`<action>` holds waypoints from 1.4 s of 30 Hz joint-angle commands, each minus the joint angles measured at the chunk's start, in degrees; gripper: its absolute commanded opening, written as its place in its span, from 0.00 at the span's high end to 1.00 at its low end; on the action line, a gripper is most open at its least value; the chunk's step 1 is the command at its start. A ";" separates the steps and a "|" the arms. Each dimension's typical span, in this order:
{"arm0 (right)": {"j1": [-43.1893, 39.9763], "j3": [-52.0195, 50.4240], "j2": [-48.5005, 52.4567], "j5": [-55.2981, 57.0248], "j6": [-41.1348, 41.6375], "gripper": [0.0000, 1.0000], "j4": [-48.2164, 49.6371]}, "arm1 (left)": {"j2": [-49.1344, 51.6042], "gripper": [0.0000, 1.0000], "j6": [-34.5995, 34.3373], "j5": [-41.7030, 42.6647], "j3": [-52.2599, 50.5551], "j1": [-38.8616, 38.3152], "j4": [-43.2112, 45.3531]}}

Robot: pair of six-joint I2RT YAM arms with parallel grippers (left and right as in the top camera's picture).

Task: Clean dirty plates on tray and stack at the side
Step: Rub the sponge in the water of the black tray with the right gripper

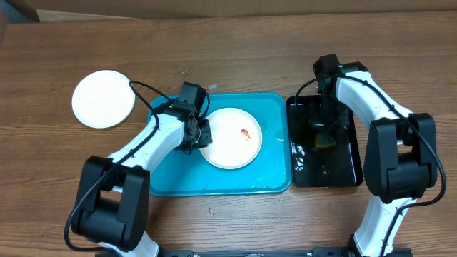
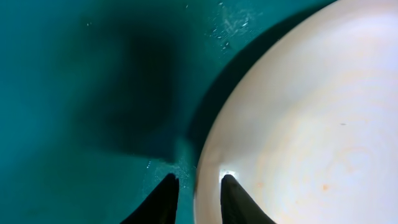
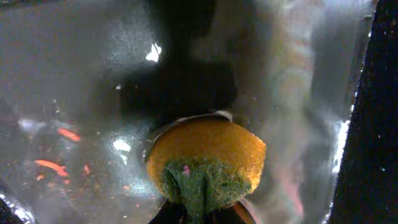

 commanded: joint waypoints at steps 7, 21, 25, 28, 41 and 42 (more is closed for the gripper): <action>-0.42 9.97 -1.03 3.98 0.20 0.96 -9.70 | 2.05 0.85 0.55 -0.37 -0.17 -0.28 0.44; -0.42 10.19 -0.98 3.93 0.09 0.96 -12.48 | 2.05 0.78 0.17 0.04 1.20 -0.26 -1.66; -0.42 10.19 -0.98 3.93 0.09 0.96 -11.17 | 2.03 0.77 0.59 0.04 1.95 -0.26 -2.84; -0.42 10.19 -0.98 3.93 0.11 0.96 -10.73 | 2.03 0.74 0.61 0.04 2.32 -0.26 -3.48; -0.42 10.19 -0.98 3.93 0.11 0.96 -10.51 | 1.88 0.79 0.59 0.07 2.99 -0.28 -3.87; -0.42 10.19 -0.98 3.93 0.11 0.96 -10.51 | 1.84 0.80 0.59 0.07 3.04 -0.28 -3.87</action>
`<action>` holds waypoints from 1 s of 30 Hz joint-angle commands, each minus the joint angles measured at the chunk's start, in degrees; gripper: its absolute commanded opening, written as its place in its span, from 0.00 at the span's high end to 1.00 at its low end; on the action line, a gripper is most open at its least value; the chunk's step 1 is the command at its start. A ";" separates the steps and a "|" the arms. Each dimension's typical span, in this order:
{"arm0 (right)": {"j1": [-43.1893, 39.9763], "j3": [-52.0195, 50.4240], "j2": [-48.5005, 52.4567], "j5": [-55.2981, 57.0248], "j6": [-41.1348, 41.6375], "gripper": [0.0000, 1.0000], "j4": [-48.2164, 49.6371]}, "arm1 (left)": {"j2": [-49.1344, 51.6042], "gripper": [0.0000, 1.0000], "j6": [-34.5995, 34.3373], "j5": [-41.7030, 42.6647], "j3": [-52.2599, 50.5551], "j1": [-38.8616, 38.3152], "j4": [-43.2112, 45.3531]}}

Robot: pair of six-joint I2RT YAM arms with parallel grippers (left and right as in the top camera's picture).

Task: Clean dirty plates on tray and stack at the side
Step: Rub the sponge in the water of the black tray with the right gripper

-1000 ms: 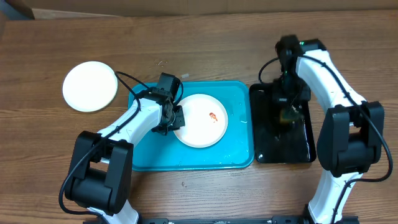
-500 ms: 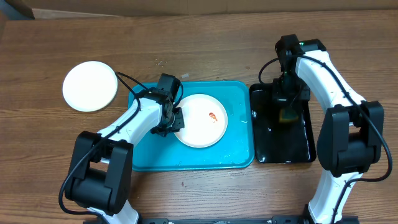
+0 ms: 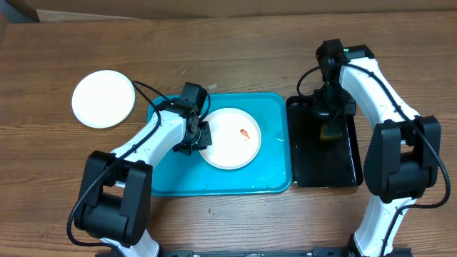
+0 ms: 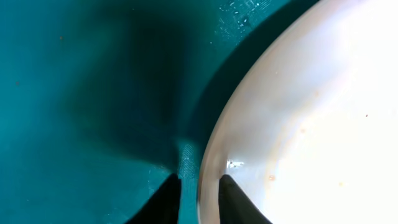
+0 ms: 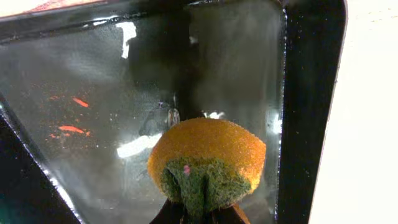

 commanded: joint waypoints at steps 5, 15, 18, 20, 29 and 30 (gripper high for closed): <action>-0.42 -0.02 -1.09 0.81 0.07 0.96 0.33 | -0.33 0.81 0.02 -0.39 1.40 -0.28 0.22; -0.42 -0.02 -1.09 0.28 0.09 0.96 0.98 | -1.49 0.85 -0.37 -1.90 1.40 -0.28 1.20; -0.42 -0.02 -1.09 -0.42 0.31 0.96 1.60 | -1.49 0.96 -0.39 -1.95 1.40 -0.28 1.09; -0.42 0.17 -1.11 -0.44 1.20 0.96 1.86 | -1.49 0.96 -0.39 -1.95 1.40 -0.28 1.11; -0.42 7.82 -1.11 -0.09 3.30 0.96 -4.83 | -1.49 0.96 -0.42 -1.90 1.40 -0.28 1.11; -0.42 7.93 -1.11 -0.09 3.30 0.96 -4.98 | -1.49 0.96 -0.39 -1.90 1.40 -0.28 1.11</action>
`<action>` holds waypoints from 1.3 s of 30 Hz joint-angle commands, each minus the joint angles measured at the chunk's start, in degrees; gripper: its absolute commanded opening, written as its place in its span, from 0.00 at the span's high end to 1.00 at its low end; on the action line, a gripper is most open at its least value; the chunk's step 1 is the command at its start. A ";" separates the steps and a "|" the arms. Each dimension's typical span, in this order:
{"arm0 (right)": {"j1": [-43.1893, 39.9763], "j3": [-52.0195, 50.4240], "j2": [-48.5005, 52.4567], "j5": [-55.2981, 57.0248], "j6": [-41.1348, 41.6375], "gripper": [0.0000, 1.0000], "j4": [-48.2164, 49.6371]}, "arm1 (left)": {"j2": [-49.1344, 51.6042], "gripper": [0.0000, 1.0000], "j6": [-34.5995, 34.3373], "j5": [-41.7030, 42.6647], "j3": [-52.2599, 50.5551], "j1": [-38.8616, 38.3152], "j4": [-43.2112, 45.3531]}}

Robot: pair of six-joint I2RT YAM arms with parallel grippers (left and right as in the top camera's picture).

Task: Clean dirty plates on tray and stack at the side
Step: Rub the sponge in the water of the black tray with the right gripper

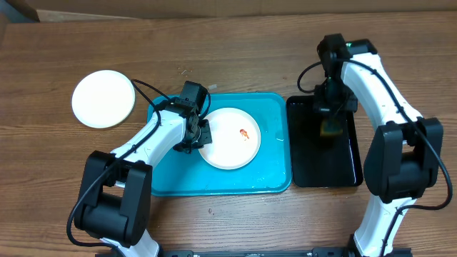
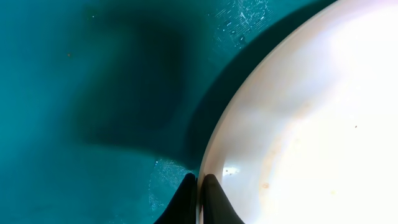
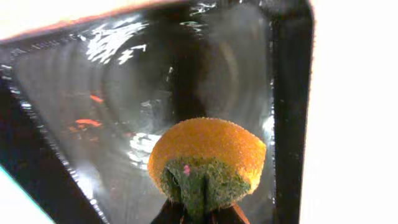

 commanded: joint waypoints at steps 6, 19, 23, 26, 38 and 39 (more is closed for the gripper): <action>0.04 0.96 -1.11 -0.02 0.11 0.96 0.31 | -1.46 0.96 0.00 -1.01 1.16 -0.28 0.02; 1.55 0.92 -1.11 -3.56 -1.49 0.96 1.70 | -1.46 0.96 0.04 -1.03 1.16 -0.28 -0.09; 1.73 0.96 -1.11 0.26 6.16 0.96 0.02 | -1.46 0.96 0.46 -1.03 1.16 -0.28 -0.11; 1.88 1.01 -1.14 3.30 5.27 0.96 -2.03 | -1.46 0.96 0.46 -1.03 1.16 -0.28 -0.11; 1.27 0.94 -1.11 2.62 5.55 0.96 -3.45 | -1.46 0.96 0.70 -1.03 1.14 -0.28 -0.15; 1.03 0.92 -1.11 2.38 5.46 0.96 -3.76 | -1.46 0.96 0.70 -1.03 1.14 -0.28 -0.15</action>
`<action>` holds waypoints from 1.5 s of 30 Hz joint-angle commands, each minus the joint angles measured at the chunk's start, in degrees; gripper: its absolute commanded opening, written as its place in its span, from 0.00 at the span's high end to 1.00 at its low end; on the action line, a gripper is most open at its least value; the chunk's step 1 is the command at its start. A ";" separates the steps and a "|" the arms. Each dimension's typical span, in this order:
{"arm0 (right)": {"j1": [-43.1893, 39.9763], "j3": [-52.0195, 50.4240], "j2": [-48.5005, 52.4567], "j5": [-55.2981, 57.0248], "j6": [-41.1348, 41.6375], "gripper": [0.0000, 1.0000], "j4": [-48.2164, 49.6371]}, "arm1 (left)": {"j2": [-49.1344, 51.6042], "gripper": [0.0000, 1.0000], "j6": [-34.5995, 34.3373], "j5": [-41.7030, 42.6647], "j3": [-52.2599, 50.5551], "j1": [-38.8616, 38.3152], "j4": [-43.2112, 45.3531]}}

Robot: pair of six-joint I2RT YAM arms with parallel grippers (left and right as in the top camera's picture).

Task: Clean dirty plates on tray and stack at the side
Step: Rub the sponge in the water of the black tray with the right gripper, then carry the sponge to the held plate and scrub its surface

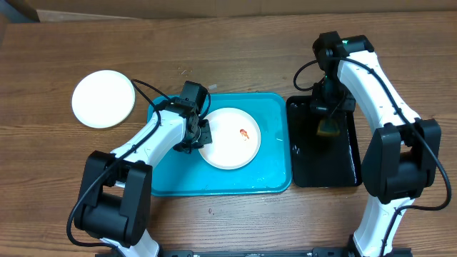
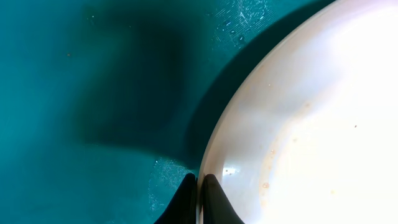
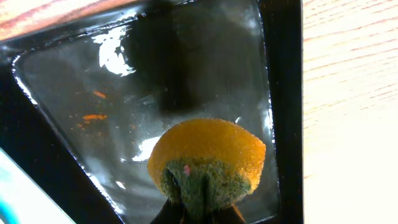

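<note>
A white plate (image 1: 230,138) with a red smear (image 1: 245,133) lies in the teal tray (image 1: 275,178). My left gripper (image 2: 199,193) is shut on that plate's left rim (image 2: 214,155), one finger under and one on top. My right gripper (image 3: 199,214) is shut on a yellow and green sponge (image 3: 208,155), held above the black water tray (image 1: 303,171). In the overhead view the sponge (image 1: 328,128) hangs over the black tray's upper right part. A clean white plate (image 1: 103,98) rests on the table at the far left.
The black tray (image 3: 286,74) holds water with a few orange specks (image 3: 93,116). The teal tray and black tray stand side by side in the middle of the wooden table (image 1: 235,50). Both arms' cables run near the trays.
My right gripper has shifted slightly with the sponge over the black tray. My left gripper stays shut on the plate's rim, unmoved.
At first my right gripper held the sponge low in the black tray's water and my left gripper was open around the plate's rim. Then the sponge was higher above the water. Later my left gripper was shut on the rim, as now.
</note>
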 commanded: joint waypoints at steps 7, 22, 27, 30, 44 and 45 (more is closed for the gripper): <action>0.70 -0.04 -1.11 -9.57 -2.36 0.96 2.47 | -1.44 0.96 0.66 -1.01 1.09 -0.28 -0.07; 17.44 3.28 -1.11 -25.77 -13.49 0.96 10.43 | -1.44 0.96 0.63 -0.76 1.09 -0.28 0.33; 25.38 2.32 -0.76 -10.21 -9.77 0.96 15.63 | -1.44 0.96 0.63 -0.76 1.09 -0.28 0.17; 28.59 2.21 0.90 -2.75 -7.32 0.96 16.09 | -1.44 0.96 0.66 -0.79 1.09 -0.28 0.07; 29.40 1.84 6.43 3.69 -4.52 0.96 18.95 | -1.44 0.96 0.68 -0.85 1.09 -0.28 -0.09; 29.40 1.84 6.54 3.69 -4.33 0.96 19.32 | -1.44 0.96 0.68 -0.85 1.09 -0.28 -0.09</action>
